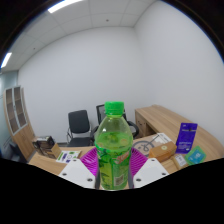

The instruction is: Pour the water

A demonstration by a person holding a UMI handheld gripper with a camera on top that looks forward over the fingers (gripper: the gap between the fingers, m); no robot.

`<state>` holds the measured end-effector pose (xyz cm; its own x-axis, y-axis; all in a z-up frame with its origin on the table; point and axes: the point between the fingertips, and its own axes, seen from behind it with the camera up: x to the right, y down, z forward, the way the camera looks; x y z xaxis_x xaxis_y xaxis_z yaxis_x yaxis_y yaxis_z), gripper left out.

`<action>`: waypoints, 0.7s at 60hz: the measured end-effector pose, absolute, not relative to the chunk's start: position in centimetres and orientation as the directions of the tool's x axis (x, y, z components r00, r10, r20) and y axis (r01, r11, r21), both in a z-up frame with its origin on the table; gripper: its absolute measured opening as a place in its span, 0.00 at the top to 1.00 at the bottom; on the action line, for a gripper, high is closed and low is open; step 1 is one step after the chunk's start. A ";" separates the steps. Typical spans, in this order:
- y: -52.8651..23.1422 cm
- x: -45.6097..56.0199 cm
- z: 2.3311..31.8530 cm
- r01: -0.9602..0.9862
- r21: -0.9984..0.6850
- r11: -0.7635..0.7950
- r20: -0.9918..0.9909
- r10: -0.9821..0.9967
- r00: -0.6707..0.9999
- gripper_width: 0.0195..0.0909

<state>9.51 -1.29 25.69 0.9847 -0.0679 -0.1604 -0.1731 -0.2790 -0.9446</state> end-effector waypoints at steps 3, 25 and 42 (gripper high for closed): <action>-1.2 11.7 25.5 -0.084 -0.960 -0.269 -0.065 -0.077 0.995 0.74; 0.1 22.5 13.2 -0.002 -0.936 -0.351 0.050 -0.137 0.989 0.74; 0.2 23.3 8.2 0.002 -0.948 -0.320 0.033 -0.090 0.995 0.70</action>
